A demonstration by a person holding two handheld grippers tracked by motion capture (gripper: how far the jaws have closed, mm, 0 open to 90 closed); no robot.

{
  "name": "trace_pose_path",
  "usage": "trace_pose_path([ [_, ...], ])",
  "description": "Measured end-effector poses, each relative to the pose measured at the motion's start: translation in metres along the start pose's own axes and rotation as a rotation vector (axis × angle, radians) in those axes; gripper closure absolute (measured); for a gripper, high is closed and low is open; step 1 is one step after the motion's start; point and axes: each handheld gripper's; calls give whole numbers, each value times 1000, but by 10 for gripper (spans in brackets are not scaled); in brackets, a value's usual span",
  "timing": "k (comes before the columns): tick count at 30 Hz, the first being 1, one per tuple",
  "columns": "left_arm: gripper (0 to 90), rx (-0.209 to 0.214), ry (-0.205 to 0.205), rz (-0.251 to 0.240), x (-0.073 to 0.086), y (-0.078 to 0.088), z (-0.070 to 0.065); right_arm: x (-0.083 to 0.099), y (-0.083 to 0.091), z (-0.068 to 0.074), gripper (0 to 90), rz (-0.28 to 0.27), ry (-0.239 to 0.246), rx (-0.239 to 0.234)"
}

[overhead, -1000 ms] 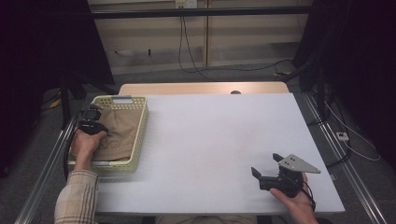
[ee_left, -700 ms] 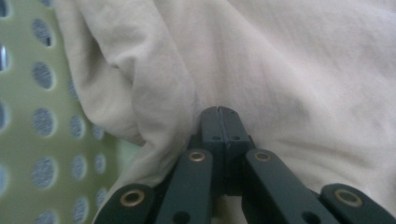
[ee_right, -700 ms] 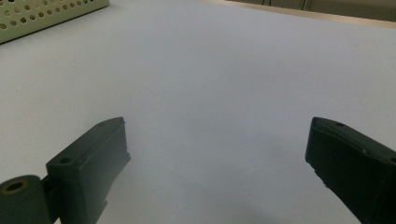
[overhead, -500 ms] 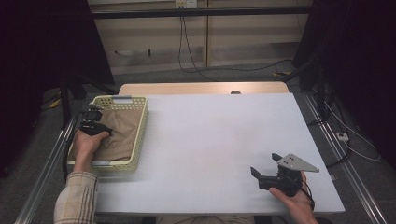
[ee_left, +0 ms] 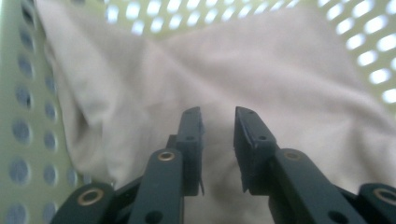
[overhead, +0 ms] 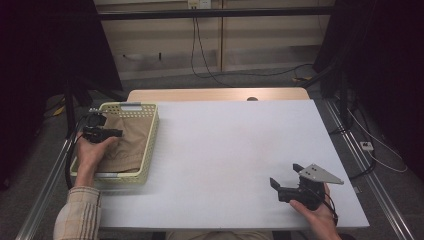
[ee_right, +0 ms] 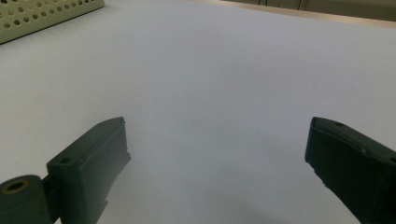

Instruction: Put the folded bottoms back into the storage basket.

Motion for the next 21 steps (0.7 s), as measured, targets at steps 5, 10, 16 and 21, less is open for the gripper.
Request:
trace_pose_path([
  [5,495,8,7,-124,-1,15,1,0,0,0,59,0,1,-1],
  [10,366,23,11,-224,1,26,4,0,0,1,60,0,-1,-3],
  [16,162,34,55,-296,1,35,8,0,0,1,60,1,0,-1],
  [21,67,20,30,-275,3,41,8,0,1,0,60,0,-2,1],
])
Point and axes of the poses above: each handheld gripper's, and its own axes: y roughly backward along the jaws, x roughly out of its underside, z roughly to its left, and after that the axes turned 8 degrees about z, right-handed
